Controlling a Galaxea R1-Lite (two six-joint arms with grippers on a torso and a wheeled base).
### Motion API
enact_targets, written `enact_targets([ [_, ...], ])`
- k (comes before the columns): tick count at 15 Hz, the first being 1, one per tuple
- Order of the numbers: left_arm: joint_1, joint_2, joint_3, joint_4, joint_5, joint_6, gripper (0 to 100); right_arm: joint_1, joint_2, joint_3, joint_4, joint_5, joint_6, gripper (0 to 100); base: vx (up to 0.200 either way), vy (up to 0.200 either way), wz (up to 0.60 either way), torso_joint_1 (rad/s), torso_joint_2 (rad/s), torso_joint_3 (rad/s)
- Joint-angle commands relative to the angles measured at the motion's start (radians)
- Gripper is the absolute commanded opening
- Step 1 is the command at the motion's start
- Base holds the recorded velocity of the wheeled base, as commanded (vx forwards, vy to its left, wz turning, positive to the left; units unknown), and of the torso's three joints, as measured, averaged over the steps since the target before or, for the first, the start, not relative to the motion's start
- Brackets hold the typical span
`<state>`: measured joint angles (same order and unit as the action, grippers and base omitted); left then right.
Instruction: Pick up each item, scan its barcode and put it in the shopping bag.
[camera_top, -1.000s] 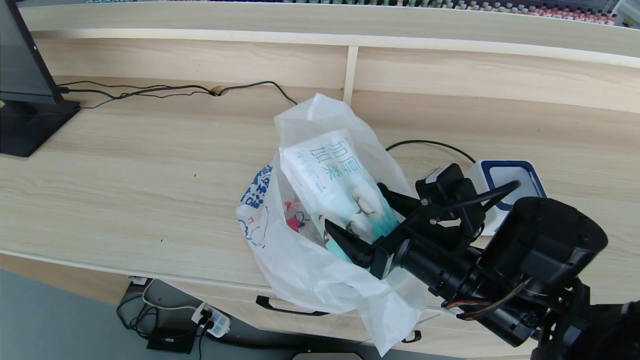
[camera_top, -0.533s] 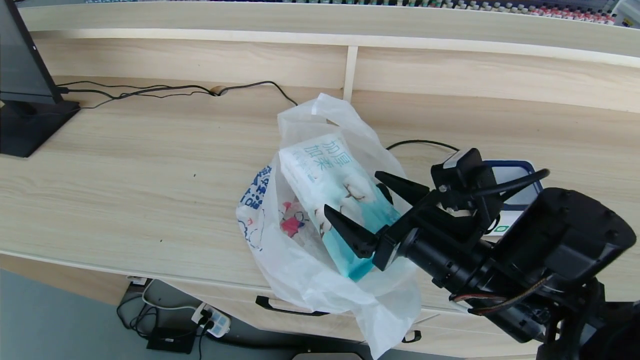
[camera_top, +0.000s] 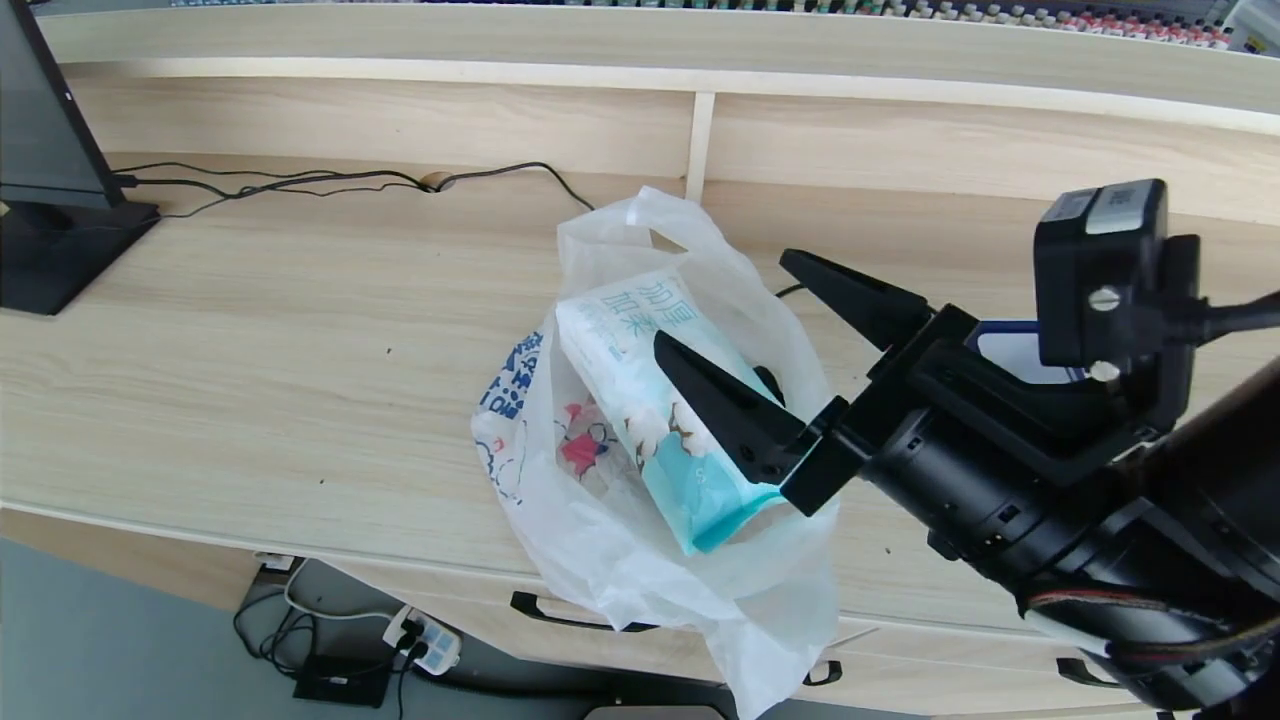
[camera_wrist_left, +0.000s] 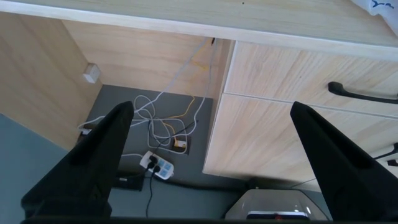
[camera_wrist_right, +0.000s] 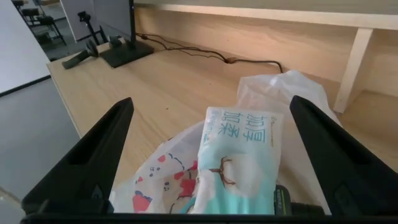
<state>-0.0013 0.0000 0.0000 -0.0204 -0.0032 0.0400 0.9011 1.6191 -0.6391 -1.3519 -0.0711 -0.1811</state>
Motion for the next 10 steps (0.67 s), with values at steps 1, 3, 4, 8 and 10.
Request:
enact_targets([
  [1, 0.0, 0.0, 0.0, -0.001, 0.0, 0.0, 100, 0.006, -0.097, 0.018, 0.008, -0.004, -0.011, 100, 0.0, 0.0, 0.0, 0.0, 0.0, 0.0],
  [3, 0.0, 0.0, 0.0, -0.001, 0.0, 0.001, 100, 0.006, -0.252, 0.099, 0.1, -0.041, -0.026, 100, 0.0, 0.0, 0.0, 0.0, 0.0, 0.0],
  [4, 0.0, 0.0, 0.0, -0.001, 0.0, 0.001, 100, 0.01, -0.329, 0.17, 0.149, -0.064, -0.035, 100, 0.0, 0.0, 0.0, 0.0, 0.0, 0.0],
  [8, 0.0, 0.0, 0.0, -0.003, 0.0, 0.014, 100, 0.067, -0.628, 0.443, 0.432, -0.075, -0.006, 100, 0.0, 0.0, 0.0, 0.0, 0.0, 0.0],
  [10, 0.0, 0.0, 0.0, -0.003, 0.0, 0.017, 100, 0.073, -0.667, 0.515, 0.51, -0.07, 0.071, 100, 0.0, 0.0, 0.0, 0.0, 0.0, 0.0],
])
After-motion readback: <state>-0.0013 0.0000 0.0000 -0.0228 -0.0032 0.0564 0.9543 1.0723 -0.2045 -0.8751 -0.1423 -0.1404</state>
